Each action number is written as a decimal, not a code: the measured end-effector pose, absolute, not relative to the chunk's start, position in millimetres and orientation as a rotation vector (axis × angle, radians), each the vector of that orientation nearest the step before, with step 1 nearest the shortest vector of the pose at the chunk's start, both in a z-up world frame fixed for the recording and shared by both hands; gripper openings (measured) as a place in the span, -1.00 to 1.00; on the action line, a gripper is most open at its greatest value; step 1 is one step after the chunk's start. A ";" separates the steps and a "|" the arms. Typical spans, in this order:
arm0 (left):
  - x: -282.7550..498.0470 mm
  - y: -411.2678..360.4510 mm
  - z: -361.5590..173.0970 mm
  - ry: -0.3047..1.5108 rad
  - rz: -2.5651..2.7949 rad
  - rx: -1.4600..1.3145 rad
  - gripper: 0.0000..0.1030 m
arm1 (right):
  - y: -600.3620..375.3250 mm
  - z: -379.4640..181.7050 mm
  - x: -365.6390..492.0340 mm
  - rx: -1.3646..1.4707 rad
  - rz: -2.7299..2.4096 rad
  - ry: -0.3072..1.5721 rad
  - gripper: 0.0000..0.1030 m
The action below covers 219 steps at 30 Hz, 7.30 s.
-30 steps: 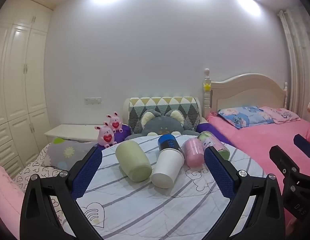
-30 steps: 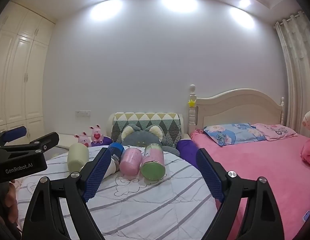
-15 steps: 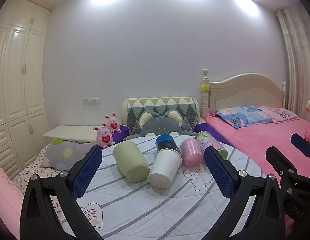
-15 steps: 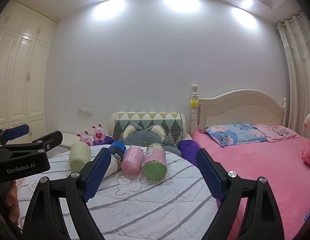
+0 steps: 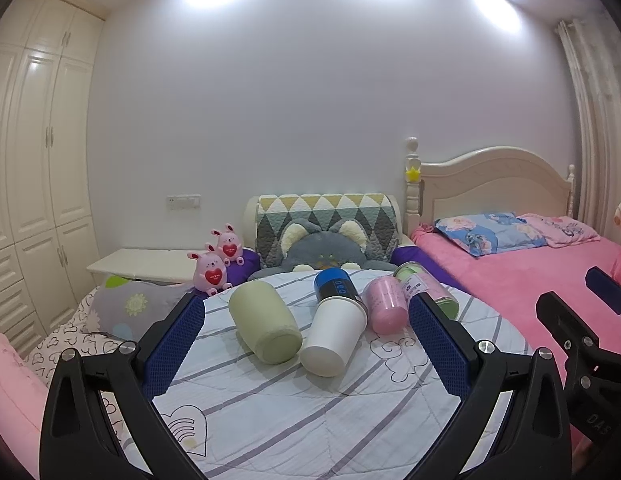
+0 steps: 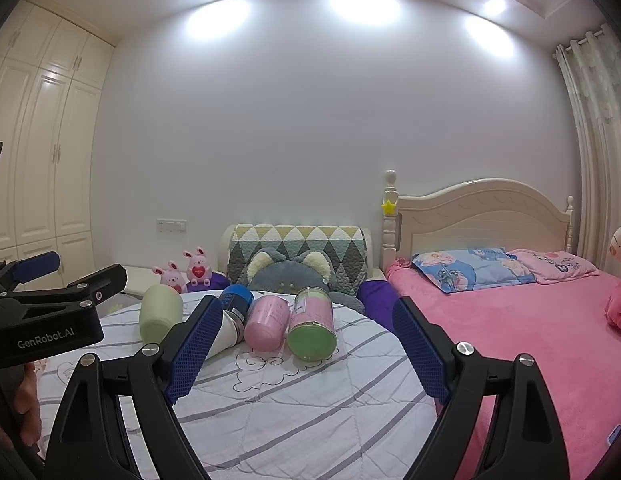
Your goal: Flip cup upright
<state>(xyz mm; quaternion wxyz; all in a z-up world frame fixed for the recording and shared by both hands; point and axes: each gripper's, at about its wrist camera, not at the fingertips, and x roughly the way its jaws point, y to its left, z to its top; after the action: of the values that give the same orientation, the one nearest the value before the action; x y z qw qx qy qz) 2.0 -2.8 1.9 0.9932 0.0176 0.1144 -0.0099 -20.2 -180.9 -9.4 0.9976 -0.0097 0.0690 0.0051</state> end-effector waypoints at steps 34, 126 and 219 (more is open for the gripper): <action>3.5 -4.8 3.0 0.229 -0.027 0.040 1.00 | -175.6 -11.0 -16.8 -0.021 0.022 0.131 0.71; 138.2 7.9 6.4 0.787 -0.053 0.060 1.00 | -173.7 -5.8 132.3 0.045 0.159 0.900 0.41; 96.0 -70.0 -24.7 0.930 0.039 0.043 0.47 | -267.7 -62.6 119.6 0.103 0.234 0.930 0.59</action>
<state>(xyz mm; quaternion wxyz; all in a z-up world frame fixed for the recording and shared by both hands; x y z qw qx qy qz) 96.0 -70.0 -24.7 0.8935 0.0207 0.4482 0.0190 119.7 -267.7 -62.6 0.8860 0.0494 0.4471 0.1124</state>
